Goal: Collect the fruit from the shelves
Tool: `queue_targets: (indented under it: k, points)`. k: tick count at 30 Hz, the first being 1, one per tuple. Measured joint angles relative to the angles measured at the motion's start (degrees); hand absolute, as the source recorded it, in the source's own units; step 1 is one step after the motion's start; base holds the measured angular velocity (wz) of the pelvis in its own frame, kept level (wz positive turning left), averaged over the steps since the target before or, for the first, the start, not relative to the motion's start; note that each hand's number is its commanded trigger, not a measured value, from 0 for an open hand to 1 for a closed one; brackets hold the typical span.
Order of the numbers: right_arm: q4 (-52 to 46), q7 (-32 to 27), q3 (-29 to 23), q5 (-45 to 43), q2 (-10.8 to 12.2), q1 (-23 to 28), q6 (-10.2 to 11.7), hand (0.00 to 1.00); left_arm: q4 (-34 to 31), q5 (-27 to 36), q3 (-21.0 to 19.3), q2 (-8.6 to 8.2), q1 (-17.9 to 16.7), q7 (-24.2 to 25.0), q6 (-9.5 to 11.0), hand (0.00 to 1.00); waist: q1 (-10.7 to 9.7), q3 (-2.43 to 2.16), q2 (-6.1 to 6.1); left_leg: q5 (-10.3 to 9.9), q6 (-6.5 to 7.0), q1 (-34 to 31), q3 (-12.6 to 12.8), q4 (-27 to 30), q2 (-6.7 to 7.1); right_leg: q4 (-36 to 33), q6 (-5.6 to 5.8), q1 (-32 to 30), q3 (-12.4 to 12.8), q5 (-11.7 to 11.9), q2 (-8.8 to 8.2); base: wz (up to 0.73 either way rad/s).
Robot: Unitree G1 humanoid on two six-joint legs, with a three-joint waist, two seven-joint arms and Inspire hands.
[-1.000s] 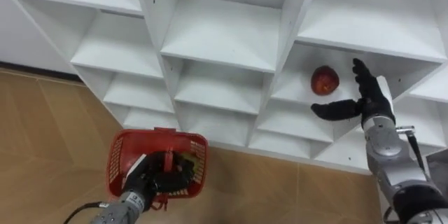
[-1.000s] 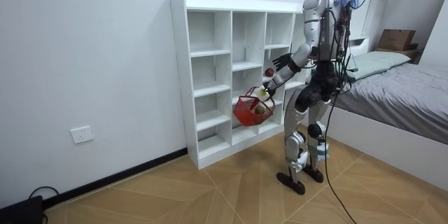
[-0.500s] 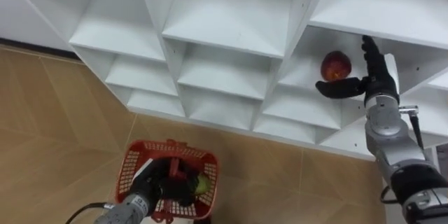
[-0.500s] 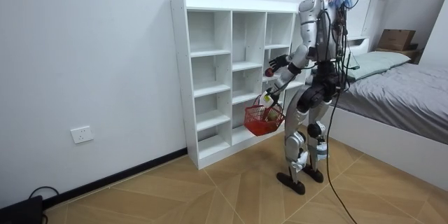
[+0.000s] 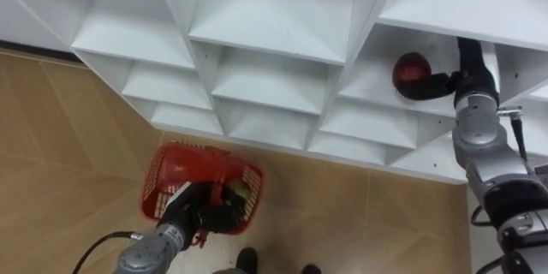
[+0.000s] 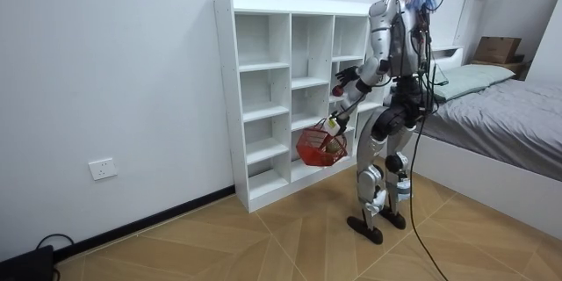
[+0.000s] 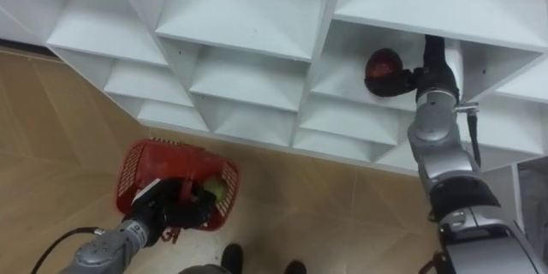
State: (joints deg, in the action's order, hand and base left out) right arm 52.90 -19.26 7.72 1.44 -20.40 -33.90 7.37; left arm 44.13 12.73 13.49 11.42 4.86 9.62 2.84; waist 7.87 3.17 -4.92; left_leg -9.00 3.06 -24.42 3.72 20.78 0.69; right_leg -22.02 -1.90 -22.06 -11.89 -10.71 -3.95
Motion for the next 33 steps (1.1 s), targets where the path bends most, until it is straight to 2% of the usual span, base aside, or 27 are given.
queue_targets:
  k: [4,6,15,23,33]
  points:
    - [0.17,0.06,0.14,0.28,-0.01,-0.01,-0.07,0.0,0.93,0.09,0.14,0.11,0.38,0.01,-0.63,1.0,0.09,0.03,-0.03,0.0,0.01,-0.09,-0.04,0.06,0.02,0.02,0.01,0.01,-0.11,0.01,-0.04,0.0]
    - [0.22,0.07,0.16,0.34,-0.01,-0.02,-0.91,0.0,0.93,0.09,0.29,0.12,0.38,0.01,-1.04,1.0,0.16,0.03,-0.03,0.0,0.01,-0.07,0.03,-0.02,0.0,-0.15,0.0,-0.05,-0.1,0.0,-0.04,0.0]
    - [1.97,0.07,2.31,1.74,-0.03,-0.02,-1.33,0.0,0.88,0.1,2.6,-0.02,0.64,-0.13,-1.58,1.0,0.18,0.03,0.02,0.14,0.16,-0.92,0.29,-0.05,0.04,-0.75,0.01,-1.26,0.04,-0.02,-0.22,0.0]
    - [2.75,-0.07,2.45,0.55,-0.02,0.18,-2.56,0.0,0.83,0.24,2.49,-0.08,0.72,-0.14,-2.05,1.0,0.3,0.02,0.04,0.15,0.18,-1.39,0.65,-0.09,0.02,-0.86,0.02,-1.95,0.42,-0.02,-0.17,-0.02]
    - [4.59,-0.14,3.99,0.49,-0.02,0.17,-2.64,0.0,0.82,0.71,4.21,0.08,0.64,-0.64,-2.07,1.0,0.26,-0.02,0.21,0.17,0.21,-2.04,0.43,-0.17,0.02,-0.64,0.02,-2.26,-0.86,-0.02,-0.35,0.03]
